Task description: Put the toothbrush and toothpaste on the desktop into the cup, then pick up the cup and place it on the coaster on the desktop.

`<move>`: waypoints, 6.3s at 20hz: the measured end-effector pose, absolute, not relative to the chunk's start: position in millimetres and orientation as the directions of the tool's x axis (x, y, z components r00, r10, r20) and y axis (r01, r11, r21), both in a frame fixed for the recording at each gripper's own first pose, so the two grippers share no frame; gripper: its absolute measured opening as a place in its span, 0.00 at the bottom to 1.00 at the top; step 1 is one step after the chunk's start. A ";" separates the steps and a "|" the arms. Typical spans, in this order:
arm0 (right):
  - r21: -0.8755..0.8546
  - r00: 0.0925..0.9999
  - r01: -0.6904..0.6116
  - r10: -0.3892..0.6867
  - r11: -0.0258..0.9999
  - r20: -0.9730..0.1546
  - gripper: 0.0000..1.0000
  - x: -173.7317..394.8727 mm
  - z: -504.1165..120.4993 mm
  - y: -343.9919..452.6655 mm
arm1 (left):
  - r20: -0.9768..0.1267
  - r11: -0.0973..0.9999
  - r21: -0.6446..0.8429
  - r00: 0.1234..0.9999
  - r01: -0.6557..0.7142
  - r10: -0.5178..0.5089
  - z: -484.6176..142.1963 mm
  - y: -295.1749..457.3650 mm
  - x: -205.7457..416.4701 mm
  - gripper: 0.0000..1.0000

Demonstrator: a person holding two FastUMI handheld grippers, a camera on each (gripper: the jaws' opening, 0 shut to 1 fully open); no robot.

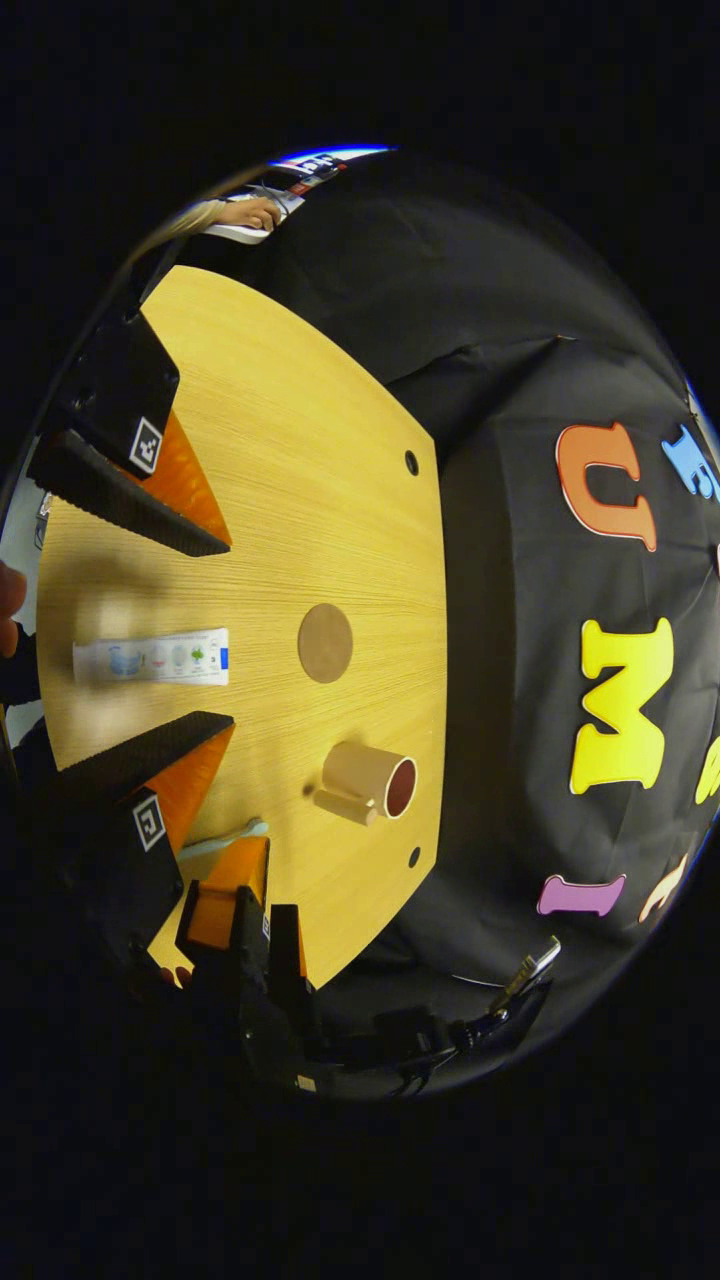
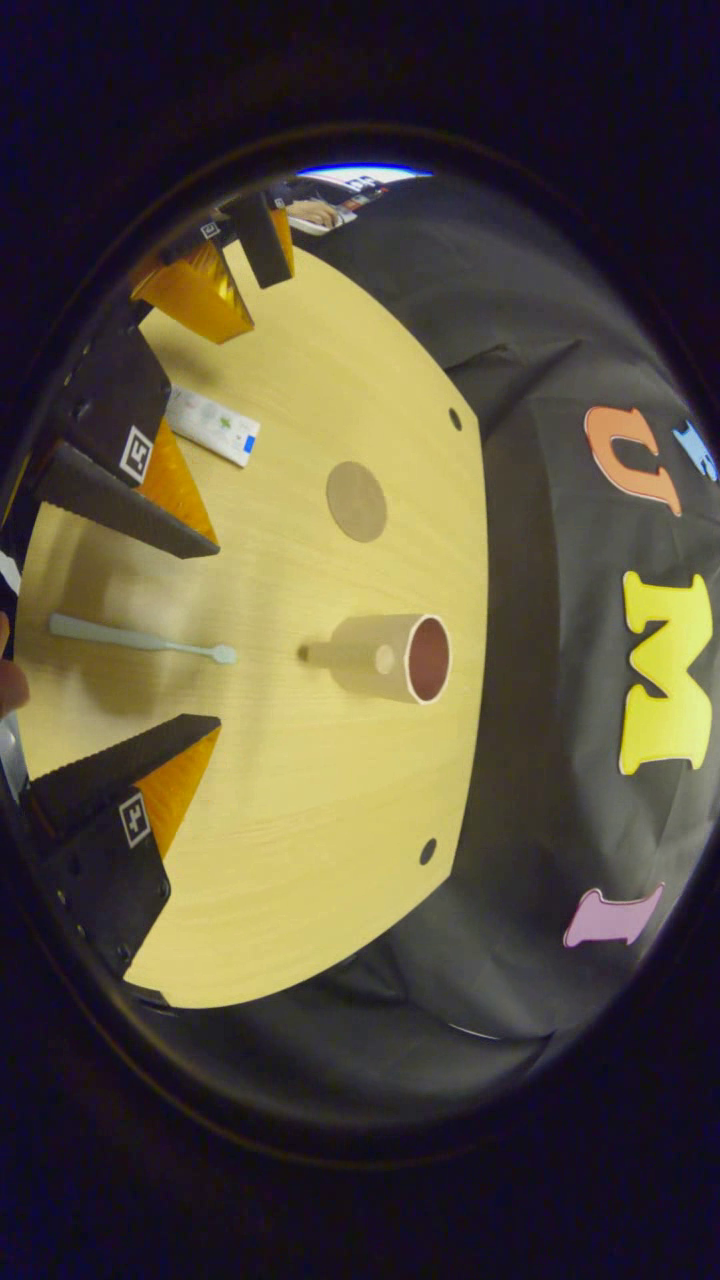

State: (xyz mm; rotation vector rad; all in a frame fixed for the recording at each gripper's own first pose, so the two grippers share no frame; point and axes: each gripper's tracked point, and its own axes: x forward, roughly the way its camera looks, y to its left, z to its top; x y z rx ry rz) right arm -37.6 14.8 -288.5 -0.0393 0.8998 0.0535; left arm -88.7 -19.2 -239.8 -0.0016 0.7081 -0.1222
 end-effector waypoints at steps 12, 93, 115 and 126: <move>0.000 0.447 0.008 -0.003 1.000 -0.895 0.84 -44.9 -352.0 8.8 | -0.755 0.987 -0.079 0.638 0.142 -0.152 -285.0 -35.7 -106.8 1.00; 0.142 0.965 -0.088 0.120 0.986 -0.233 0.00 237.9 -143.5 21.9 | -0.655 0.999 -0.023 0.754 0.041 -0.046 -281.9 16.3 -42.6 0.26; 0.009 0.978 0.004 -0.002 1.000 -0.208 0.90 135.5 -126.6 -80.1 | -0.182 0.962 -0.011 0.945 0.273 -0.270 -155.7 -138.9 65.5 0.25; -0.010 0.931 0.073 -0.072 0.997 -0.358 0.94 74.7 -194.3 -169.2 | 0.066 0.958 0.018 0.956 0.286 -0.286 -145.9 -217.1 151.4 0.25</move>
